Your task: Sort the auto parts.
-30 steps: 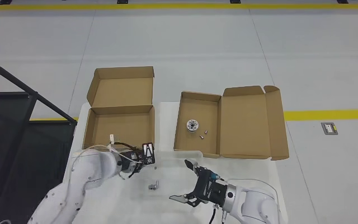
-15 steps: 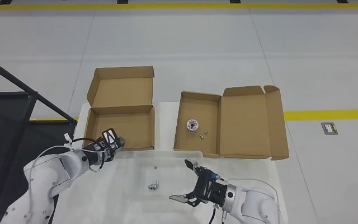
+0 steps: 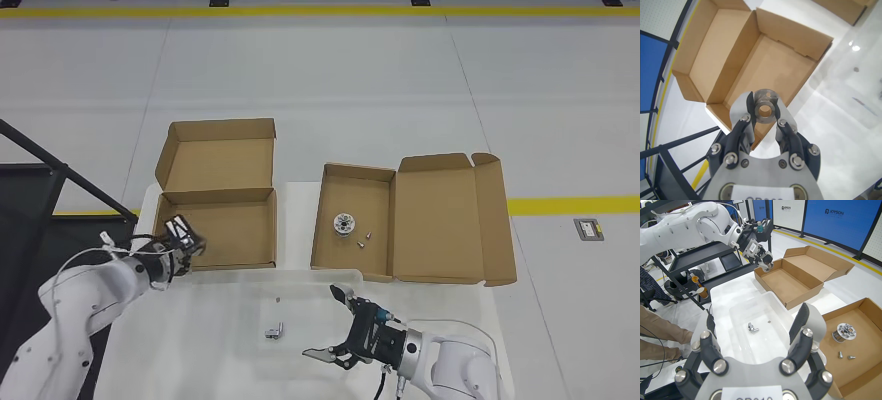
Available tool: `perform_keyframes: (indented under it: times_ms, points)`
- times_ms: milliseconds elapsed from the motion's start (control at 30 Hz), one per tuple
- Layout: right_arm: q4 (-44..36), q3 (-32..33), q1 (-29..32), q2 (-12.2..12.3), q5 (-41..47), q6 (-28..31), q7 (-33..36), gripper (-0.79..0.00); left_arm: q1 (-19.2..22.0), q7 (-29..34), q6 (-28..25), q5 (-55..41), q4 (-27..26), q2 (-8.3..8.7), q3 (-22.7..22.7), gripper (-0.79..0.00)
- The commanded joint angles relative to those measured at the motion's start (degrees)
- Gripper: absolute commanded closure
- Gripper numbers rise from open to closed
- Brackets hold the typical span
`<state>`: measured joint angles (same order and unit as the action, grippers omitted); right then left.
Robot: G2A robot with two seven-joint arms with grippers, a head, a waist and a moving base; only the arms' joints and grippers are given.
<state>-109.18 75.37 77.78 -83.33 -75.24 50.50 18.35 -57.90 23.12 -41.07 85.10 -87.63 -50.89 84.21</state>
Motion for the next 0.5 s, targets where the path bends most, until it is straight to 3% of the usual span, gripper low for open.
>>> perform_keyframes:
  times_ms: [0, 233, 467]
  points:
    - [0.00, 0.00, 0.00, 0.00, 0.00, 0.00, 0.00, -0.785, 2.99, -1.77, 0.89, 0.80, 5.15, -0.22, -1.19, 0.000]
    - [0.00, 0.00, 0.00, 0.00, 0.00, 0.00, 0.00, -0.785, 13.83, -8.33, 0.42, 3.09, 21.53, -1.81, -8.82, 0.000]
    - [0.00, 0.00, 0.00, 0.00, 0.00, 0.00, 0.00, -0.785, 23.23, -14.26, 0.26, 5.45, 35.67, -4.53, -17.60, 0.000]
